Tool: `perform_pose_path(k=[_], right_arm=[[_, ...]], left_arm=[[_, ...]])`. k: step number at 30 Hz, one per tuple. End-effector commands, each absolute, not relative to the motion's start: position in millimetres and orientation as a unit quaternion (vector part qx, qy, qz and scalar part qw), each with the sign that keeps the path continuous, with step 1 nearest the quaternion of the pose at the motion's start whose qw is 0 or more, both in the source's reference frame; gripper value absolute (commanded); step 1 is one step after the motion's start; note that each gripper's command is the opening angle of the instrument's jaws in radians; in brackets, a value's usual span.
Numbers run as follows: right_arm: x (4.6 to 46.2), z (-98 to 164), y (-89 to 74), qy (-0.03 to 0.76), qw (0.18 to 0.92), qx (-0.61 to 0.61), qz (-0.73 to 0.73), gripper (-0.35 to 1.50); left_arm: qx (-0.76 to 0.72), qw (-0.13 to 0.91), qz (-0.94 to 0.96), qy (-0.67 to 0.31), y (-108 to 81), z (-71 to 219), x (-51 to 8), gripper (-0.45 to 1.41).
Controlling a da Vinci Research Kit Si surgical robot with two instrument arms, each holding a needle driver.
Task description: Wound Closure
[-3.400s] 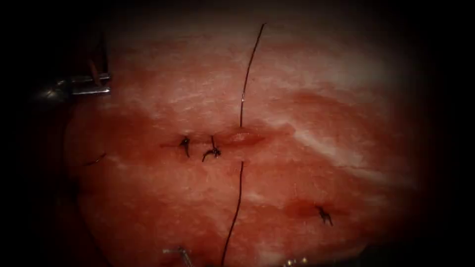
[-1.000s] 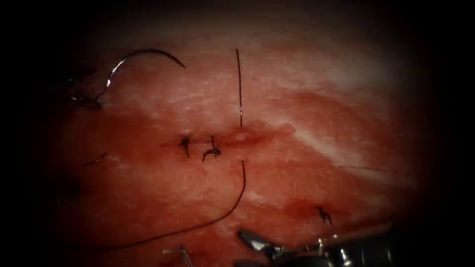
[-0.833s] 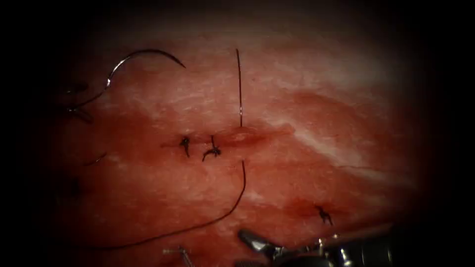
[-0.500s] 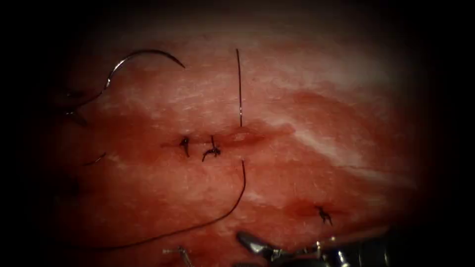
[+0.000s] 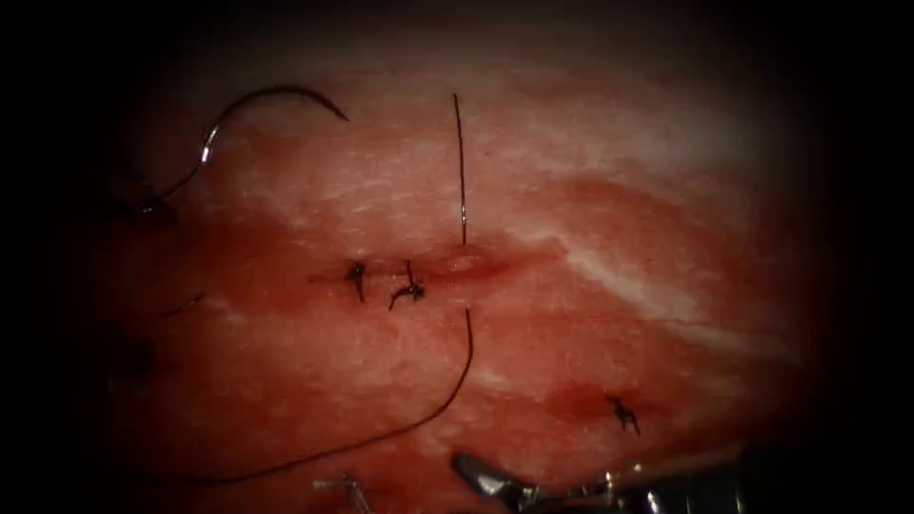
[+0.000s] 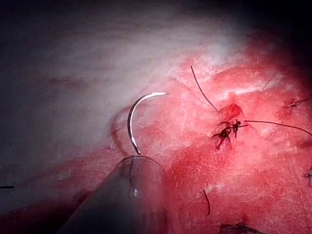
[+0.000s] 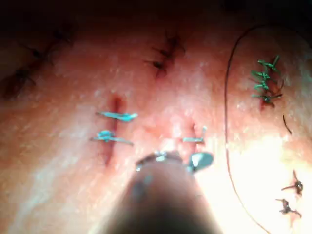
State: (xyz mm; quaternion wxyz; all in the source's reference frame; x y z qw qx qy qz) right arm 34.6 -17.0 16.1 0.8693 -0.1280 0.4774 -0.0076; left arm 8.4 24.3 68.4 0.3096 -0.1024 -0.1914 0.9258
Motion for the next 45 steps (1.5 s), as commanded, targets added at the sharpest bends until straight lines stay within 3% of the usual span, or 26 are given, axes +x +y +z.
perform_pose_path(k=[1, 17, 24, 27, 30, 32, 34, 42, 45], right_arm=[[34.8, 16.5, -17.5, 0.477, 0.870, -0.128, -0.008, 1.35], [33.6, 15.2, -15.2, 0.483, 0.866, -0.127, 0.010, 1.25], [32.4, 13.2, -10.7, 0.502, 0.855, -0.114, 0.067, 1.15], [32.6, 13.2, -7.9, 0.499, 0.856, -0.096, 0.098, 1.00], [33.2, 14.9, -6.4, 0.508, 0.851, -0.084, 0.108, 0.56], [33.7, 16.9, -5.4, 0.522, 0.843, -0.067, 0.112, 0.43], [34.1, 18.4, -4.8, 0.525, 0.840, -0.059, 0.122, 0.36], [34.8, 24.6, -3.1, 0.541, 0.830, -0.042, 0.127, 0.43], [35.4, 24.5, -3.2, 0.552, 0.823, -0.037, 0.130, 0.36]], left_arm=[[-0.117, 0.319, 0.921, -0.189, 24.2, 68.4, 7.6, -0.45], [-0.442, 0.342, 0.797, -0.231, 28.1, 54.4, -3.0, -0.45], [-0.547, 0.291, 0.742, -0.256, 28.8, 50.0, -9.3, -0.45], [-0.579, 0.277, 0.717, -0.271, 28.7, 49.2, -12.4, -0.45], [-0.599, 0.279, 0.694, -0.286, 28.8, 48.5, -14.9, -0.45], [-0.612, 0.283, 0.679, -0.290, 29.0, 47.9, -16.6, -0.45], [-0.618, 0.282, 0.672, -0.295, 29.3, 47.1, -18.0, -0.45], [-0.643, 0.284, 0.636, -0.318, 31.9, 42.0, -21.4, -0.45], [-0.650, 0.276, 0.636, -0.311, 33.4, 39.3, -21.8, -0.45]])
